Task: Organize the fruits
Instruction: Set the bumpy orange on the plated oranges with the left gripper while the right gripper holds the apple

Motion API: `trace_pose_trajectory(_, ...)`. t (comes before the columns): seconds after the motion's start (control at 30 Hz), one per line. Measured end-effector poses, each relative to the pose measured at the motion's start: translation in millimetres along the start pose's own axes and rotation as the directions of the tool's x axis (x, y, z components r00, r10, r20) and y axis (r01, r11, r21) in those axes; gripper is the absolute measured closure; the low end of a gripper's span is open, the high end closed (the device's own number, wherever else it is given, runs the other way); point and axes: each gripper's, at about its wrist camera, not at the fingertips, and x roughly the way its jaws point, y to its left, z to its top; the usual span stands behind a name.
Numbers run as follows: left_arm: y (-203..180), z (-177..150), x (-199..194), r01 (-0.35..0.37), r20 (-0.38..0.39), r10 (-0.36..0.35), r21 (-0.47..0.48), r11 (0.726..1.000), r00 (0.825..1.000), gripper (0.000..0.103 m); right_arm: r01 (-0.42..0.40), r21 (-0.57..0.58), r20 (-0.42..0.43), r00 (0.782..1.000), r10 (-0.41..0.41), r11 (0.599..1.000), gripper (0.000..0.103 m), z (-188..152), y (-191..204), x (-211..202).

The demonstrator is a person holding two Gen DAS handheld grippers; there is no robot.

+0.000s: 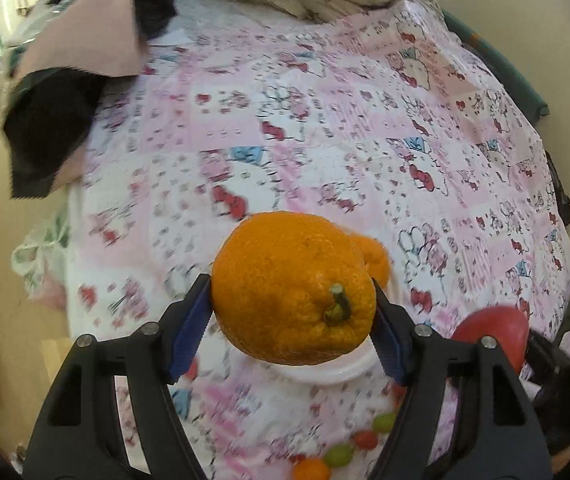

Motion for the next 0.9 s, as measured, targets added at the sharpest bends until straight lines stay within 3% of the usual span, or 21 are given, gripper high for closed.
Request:
trace_pose_trajectory(0.37, -33, 55, 113, -0.031, -0.073, 0.034, 0.047, 0.998, 0.997, 0.033, -0.016, 0.050, -0.007, 1.000, 0.016, 0.999, 0.017, 11, -19, 3)
trace_pose_trajectory(0.6, -36, 53, 141, -0.042, -0.107, 0.049, 0.069, 0.997, 0.993, 0.033, -0.021, 0.058, -0.010, 1.000, 0.022, 0.998, 0.017, 14, -18, 2)
trace_pose_trajectory(0.9, -41, 48, 142, -0.062, -0.096, 0.070, 0.082, 0.995, 0.993, 0.028, -0.021, 0.081, -0.025, 0.999, 0.023, 0.997, 0.017, 14, -21, 4)
